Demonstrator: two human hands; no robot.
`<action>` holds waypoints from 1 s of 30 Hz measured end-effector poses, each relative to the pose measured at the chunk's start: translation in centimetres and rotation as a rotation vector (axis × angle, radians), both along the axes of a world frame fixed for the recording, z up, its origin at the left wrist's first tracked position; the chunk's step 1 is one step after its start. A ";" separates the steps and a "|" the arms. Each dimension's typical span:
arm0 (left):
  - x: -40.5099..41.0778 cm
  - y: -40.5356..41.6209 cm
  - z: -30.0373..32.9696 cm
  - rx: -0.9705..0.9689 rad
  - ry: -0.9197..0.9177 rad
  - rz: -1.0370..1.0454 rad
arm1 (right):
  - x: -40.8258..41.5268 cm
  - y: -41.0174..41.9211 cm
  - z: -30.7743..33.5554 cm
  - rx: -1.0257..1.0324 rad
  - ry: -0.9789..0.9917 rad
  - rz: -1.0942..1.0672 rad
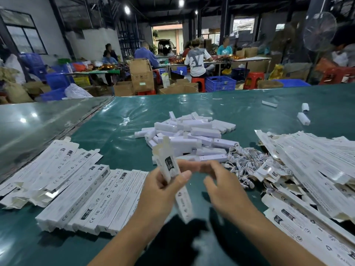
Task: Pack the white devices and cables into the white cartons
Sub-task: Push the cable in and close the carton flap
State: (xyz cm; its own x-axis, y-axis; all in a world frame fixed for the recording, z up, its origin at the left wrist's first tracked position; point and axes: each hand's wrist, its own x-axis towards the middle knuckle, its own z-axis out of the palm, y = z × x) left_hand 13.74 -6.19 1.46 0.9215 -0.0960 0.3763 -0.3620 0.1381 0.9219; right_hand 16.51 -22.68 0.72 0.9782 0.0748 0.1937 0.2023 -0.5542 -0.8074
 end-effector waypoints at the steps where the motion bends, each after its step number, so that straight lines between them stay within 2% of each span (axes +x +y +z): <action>1: 0.2 0.1 0.0 -0.005 -0.005 0.080 | 0.9 -0.3 0.3 -0.073 -0.087 -0.020; 3: 0.3 0.1 -0.1 -0.002 0.012 0.155 | 3.9 -0.7 1.2 -0.153 -0.142 -0.062; 6: 0.1 -0.4 -0.5 0.111 0.033 0.189 | 9.5 -0.8 2.5 -0.352 -0.162 -0.122; 9: 0.0 -1.0 -1.1 0.193 0.048 0.183 | 13.4 -0.2 2.9 -0.513 -0.238 -0.040; 11: 0.0 -1.3 -1.3 0.205 0.048 0.170 | 15.0 0.3 2.4 -0.696 -0.337 0.038; 14: 0.0 -1.4 -1.4 0.211 0.039 0.166 | 16.2 0.8 1.7 -0.965 -0.406 0.042; 16: 0.0 -1.4 -1.5 0.208 0.024 0.167 | 16.5 0.6 1.5 -1.010 -0.390 0.024; 18: -0.1 -1.4 -1.5 0.207 0.018 0.164 | 15.9 0.2 1.7 -0.856 -0.378 0.011; 22: -0.4 -1.4 -1.3 0.206 0.018 0.131 | 11.5 -1.5 3.2 0.009 -0.266 0.046; 23: -0.5 -1.5 -1.3 0.219 0.015 0.133 | 10.0 -2.0 3.5 0.167 -0.242 0.066; 25: -0.5 -1.5 -1.3 0.239 0.013 0.153 | 6.9 -3.1 4.1 0.420 -0.242 0.071; 27: -0.6 -1.5 -1.2 0.266 -0.004 0.182 | 4.2 -4.1 4.9 0.664 -0.334 0.020; 29: -0.6 -1.2 -1.0 0.360 -0.063 0.215 | 2.0 -4.7 5.9 0.799 -0.470 -0.030; 30: -0.5 -1.0 -0.9 0.408 -0.097 0.231 | 0.9 -4.8 6.3 0.796 -0.542 -0.034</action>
State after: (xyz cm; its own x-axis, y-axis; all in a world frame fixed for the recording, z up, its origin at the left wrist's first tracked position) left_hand 13.20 -7.15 0.61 0.8985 -0.0507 0.4361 -0.4280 -0.3224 0.8443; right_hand 17.45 -27.48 7.06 0.7403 -0.3000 0.6016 0.6521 0.1031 -0.7511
